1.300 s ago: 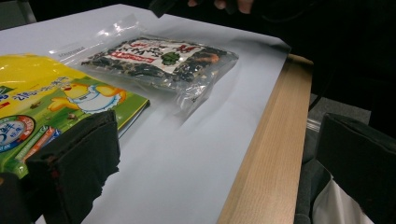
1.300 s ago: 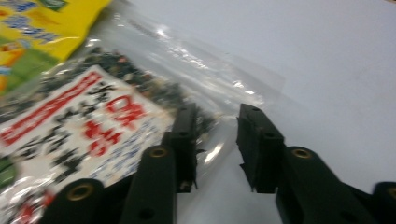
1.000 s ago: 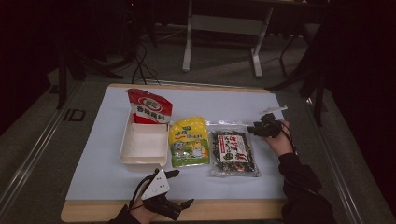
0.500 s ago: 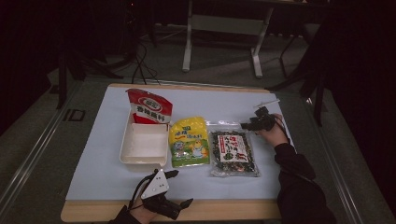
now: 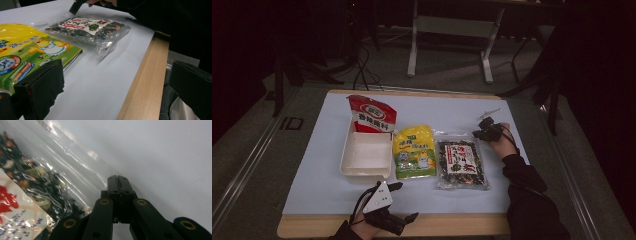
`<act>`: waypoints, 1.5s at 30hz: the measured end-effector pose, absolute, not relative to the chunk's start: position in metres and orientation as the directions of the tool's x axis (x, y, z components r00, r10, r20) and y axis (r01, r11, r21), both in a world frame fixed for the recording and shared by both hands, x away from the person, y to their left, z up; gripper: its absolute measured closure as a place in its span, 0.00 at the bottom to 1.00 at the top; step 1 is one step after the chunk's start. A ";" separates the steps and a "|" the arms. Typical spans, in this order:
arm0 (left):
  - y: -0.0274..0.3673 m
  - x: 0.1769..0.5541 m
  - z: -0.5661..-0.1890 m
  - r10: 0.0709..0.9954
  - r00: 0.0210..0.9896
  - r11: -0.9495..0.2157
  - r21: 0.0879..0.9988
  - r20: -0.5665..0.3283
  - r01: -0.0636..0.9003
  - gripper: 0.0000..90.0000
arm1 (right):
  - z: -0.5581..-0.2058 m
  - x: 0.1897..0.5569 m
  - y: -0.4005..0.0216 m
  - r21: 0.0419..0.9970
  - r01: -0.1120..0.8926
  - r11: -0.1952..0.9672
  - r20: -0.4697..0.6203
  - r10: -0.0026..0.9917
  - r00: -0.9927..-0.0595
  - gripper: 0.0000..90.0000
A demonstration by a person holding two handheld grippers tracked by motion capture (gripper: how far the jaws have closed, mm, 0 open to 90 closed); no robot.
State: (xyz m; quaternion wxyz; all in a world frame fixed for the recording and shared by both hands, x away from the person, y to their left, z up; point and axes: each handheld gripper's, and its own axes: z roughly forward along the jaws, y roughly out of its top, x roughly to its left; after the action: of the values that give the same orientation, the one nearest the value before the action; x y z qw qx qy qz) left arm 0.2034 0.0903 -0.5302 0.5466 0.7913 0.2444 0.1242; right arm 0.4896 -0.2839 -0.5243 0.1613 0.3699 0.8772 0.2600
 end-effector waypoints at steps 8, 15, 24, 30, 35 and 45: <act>0.091 0.204 -0.528 0.526 0.847 -0.266 0.930 -0.080 0.253 0.02 | -0.493 0.476 -0.286 0.615 0.511 0.601 -0.119 0.711 -0.693 1.00; 0.089 0.205 -0.523 0.523 0.850 -0.277 0.933 -0.054 0.229 0.02 | -0.465 0.460 -0.285 0.656 0.444 0.611 -0.164 0.689 -0.706 1.00; 0.091 0.209 -0.518 0.529 0.844 -0.255 0.933 -0.085 0.254 0.02 | -0.424 0.436 -0.285 0.708 0.351 0.613 -0.208 0.656 -0.726 1.00; 0.087 0.211 -0.514 0.537 0.840 -0.280 0.922 -0.081 0.268 0.02 | -0.402 0.415 -0.279 0.735 0.279 0.618 -0.247 0.627 -0.739 1.00; 0.088 0.216 -0.512 0.549 0.828 -0.262 0.917 -0.114 0.300 0.02 | -0.382 0.395 -0.274 0.757 0.213 0.618 -0.277 0.599 -0.751 1.00; 0.076 0.227 -0.502 0.516 0.849 -0.279 0.916 -0.112 0.290 0.02 | -0.349 0.352 -0.262 0.790 0.076 0.609 -0.325 0.520 -0.790 1.00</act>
State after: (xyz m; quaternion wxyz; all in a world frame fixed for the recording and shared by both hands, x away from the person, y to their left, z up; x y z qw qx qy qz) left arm 0.2272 0.0755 -0.5020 0.5440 0.7928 0.2543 0.1040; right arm 0.3523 -0.2617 -0.3493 0.2732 0.1742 0.8543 0.4065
